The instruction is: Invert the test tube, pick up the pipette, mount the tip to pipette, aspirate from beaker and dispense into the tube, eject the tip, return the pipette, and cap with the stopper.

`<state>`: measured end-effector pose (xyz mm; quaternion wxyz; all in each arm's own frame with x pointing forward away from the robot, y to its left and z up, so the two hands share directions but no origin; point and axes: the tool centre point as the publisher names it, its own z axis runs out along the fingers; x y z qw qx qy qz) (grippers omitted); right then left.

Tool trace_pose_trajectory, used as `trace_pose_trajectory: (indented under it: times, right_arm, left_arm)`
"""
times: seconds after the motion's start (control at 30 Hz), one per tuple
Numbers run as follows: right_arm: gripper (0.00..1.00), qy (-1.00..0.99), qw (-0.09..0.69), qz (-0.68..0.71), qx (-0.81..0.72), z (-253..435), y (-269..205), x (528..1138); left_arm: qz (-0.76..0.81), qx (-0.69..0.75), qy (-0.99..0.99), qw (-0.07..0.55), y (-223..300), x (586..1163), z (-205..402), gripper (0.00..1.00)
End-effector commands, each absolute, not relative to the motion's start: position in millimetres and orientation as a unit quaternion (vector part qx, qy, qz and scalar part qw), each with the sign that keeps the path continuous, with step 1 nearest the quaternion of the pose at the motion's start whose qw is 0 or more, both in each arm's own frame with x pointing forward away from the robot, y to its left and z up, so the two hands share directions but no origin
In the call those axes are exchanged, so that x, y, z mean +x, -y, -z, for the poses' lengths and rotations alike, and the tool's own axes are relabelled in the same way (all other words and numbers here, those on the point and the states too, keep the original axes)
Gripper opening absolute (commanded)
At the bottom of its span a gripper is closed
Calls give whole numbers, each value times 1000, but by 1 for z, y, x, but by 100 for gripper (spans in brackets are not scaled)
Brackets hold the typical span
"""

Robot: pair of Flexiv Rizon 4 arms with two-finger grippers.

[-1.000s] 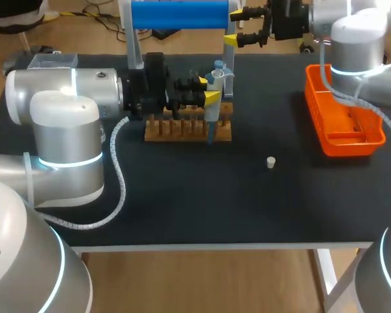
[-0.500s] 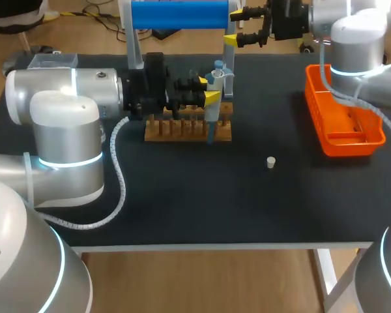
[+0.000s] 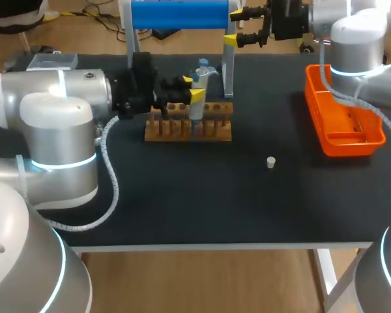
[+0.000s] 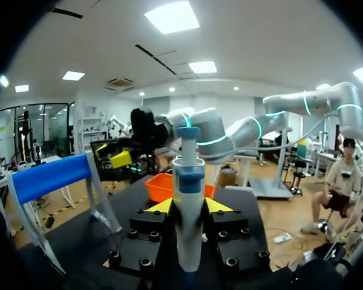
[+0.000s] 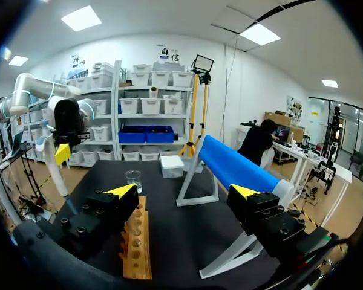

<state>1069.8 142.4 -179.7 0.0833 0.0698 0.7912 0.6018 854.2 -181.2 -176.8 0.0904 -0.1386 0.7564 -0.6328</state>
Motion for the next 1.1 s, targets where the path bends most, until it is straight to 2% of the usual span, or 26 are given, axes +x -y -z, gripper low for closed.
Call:
trace_pose_trajectory:
  times: [0.03, 0.47, 1.1]
  right_arm:
    - [100, -792, 82, -601, 69, 179, -141, 1070]
    - [100, -792, 82, -601, 69, 179, -141, 1070]
    - [100, -792, 82, -601, 69, 179, -141, 1070]
  left_arm:
    - [619, -148, -766, 91, 147, 851, 169, 0]
    - [577, -180, -790, 98, 76, 889, 158, 0]
    - [542, -226, -803, 104, 32, 967, 149, 0]
